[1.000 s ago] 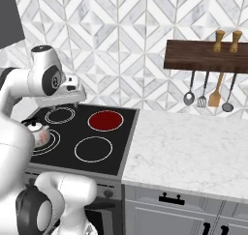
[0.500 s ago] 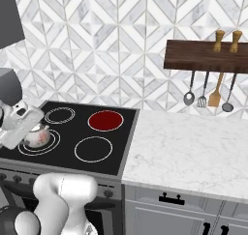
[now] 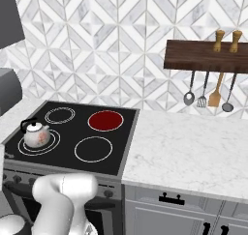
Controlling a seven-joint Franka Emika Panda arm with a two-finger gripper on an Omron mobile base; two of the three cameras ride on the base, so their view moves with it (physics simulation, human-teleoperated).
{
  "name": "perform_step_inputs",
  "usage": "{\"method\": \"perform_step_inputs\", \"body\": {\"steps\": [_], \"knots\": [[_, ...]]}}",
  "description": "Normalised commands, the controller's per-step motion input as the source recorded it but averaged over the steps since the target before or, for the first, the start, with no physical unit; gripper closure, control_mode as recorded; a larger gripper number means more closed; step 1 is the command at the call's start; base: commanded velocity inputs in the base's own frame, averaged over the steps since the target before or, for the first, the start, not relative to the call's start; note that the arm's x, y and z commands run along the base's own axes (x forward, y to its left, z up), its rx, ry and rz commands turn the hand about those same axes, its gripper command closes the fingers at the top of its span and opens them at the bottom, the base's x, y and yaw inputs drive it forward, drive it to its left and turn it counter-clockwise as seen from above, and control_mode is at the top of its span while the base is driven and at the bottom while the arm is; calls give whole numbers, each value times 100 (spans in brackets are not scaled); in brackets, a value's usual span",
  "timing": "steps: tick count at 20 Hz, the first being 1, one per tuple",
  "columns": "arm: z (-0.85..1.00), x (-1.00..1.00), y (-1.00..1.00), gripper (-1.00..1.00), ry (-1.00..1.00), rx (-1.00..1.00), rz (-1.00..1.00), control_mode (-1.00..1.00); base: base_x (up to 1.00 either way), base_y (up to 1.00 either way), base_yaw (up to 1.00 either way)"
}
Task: Turn off the rear right burner of the stove.
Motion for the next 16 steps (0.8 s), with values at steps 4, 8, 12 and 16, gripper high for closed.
{"method": "perform_step_inputs", "body": {"steps": [4,8,12,16], "knots": [[-75,-18,32,-100,-1,-45,34,-100,0,0,0],[-42,0,-3,-100,-9,-20,23,-100,0,0,0],[-40,0,0,-100,-11,-13,13,-100,0,0,0],[-39,8,0,-100,-4,-3,2,-100,0,0,0]]}}
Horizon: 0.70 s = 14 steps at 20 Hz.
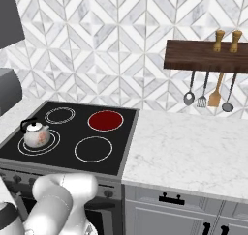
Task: Turn off the rear right burner of the stove.
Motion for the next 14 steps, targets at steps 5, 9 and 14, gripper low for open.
{"method": "perform_step_inputs", "body": {"steps": [5,9,14], "knots": [[-24,22,0,-100,0,0,3,-100,0,0,0],[-19,21,0,-100,0,0,4,-100,0,0,0],[-28,11,0,-100,0,0,6,-100,0,0,0]]}}
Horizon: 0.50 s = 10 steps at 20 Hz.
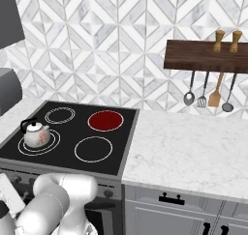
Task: Turn off the rear right burner of the stove.
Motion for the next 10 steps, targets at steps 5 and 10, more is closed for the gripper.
{"method": "perform_step_inputs", "body": {"steps": [5,10], "knots": [[-26,21,0,-100,-1,0,7,-100,0,0,0],[-25,28,0,-100,-4,0,7,-100,0,0,0]]}}
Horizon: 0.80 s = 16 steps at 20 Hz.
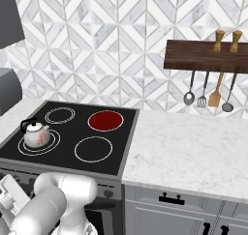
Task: Turn off the rear right burner of the stove.
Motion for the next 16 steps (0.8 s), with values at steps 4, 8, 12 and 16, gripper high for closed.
{"method": "perform_step_inputs", "body": {"steps": [4,8,12,16], "knots": [[-25,21,2,-100,-4,0,7,-100,0,0,0],[-31,6,23,-100,-4,0,6,-100,0,0,0],[-24,6,39,-100,-4,0,3,-100,0,0,0],[-7,23,8,-100,-2,0,2,-100,0,0,0]]}}
